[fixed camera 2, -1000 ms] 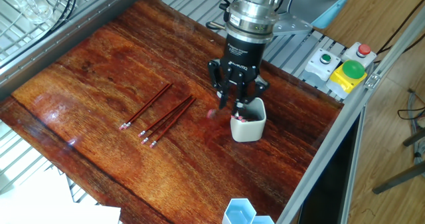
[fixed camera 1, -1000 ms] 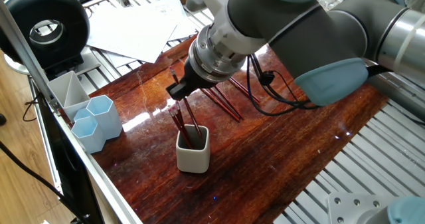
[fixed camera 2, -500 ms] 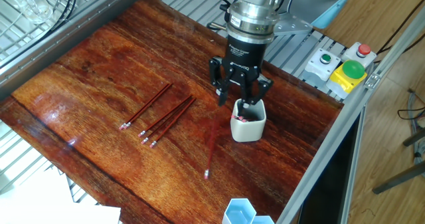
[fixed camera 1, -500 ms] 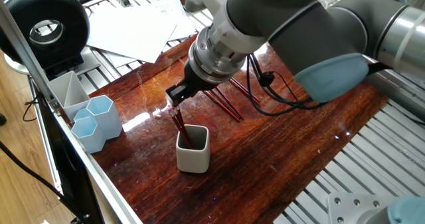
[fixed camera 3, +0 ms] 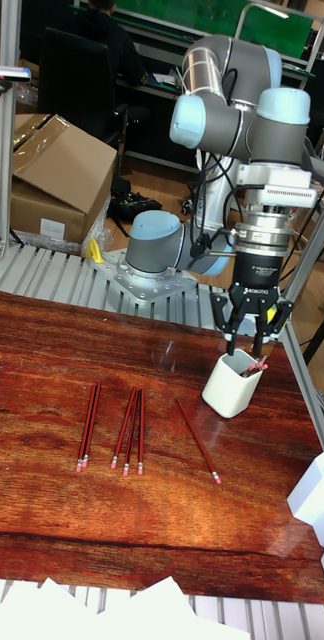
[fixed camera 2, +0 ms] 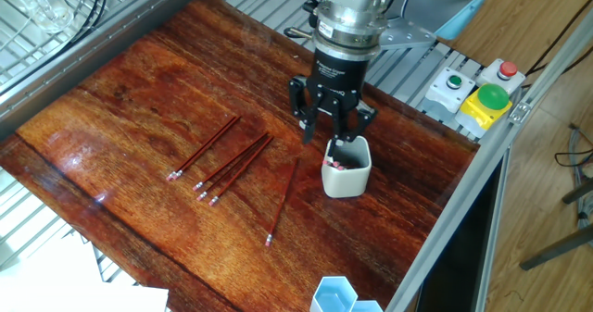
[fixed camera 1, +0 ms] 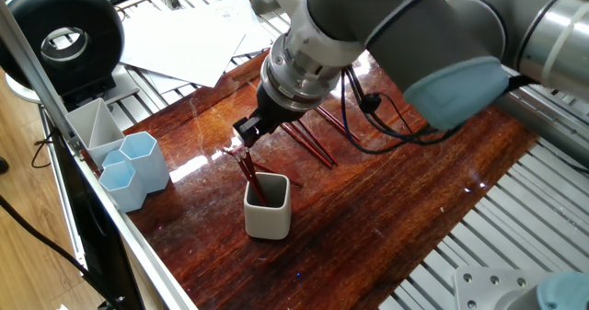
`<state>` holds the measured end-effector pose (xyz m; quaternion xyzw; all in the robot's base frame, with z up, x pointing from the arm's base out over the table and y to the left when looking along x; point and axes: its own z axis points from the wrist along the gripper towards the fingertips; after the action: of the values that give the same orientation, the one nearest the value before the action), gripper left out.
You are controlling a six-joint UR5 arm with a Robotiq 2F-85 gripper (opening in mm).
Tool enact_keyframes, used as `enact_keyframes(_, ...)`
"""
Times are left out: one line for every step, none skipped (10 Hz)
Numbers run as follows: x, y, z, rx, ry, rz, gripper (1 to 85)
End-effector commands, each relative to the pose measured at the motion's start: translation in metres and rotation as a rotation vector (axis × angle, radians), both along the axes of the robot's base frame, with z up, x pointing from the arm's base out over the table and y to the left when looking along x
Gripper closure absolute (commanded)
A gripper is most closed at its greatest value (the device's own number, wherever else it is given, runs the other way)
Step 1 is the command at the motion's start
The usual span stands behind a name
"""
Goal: Put the pen into the pen holder
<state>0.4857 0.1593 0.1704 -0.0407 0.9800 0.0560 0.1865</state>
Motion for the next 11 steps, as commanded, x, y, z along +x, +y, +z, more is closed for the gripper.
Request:
enact_keyframes(0.007, -0.014, 0.007, -0.038, 0.066, 0.102, 41.7)
enact_keyframes(0.016, -0.021, 0.01, -0.063, 0.095, 0.136, 41.7)
enact_keyframes(0.022, -0.025, 0.011, -0.073, 0.135, 0.162, 42.0)
enact_keyframes(0.029, -0.031, 0.012, -0.096, 0.178, 0.179, 42.3)
enact_keyframes(0.037, -0.035, 0.013, -0.113, 0.214, 0.192, 42.7)
enact_keyframes(0.048, -0.034, 0.012, -0.111, 0.244, 0.201, 42.7)
enact_keyframes(0.05, -0.033, 0.011, -0.105, 0.262, 0.204, 42.7)
enact_keyframes(0.048, -0.033, 0.011, -0.104, 0.272, 0.205, 42.3)
enact_keyframes(0.043, -0.033, 0.01, -0.104, 0.292, 0.198, 42.0)
enact_keyframes(0.035, -0.034, 0.01, -0.103, 0.32, 0.204, 43.0)
enact_keyframes(0.036, -0.036, 0.01, -0.109, 0.321, 0.187, 42.3)
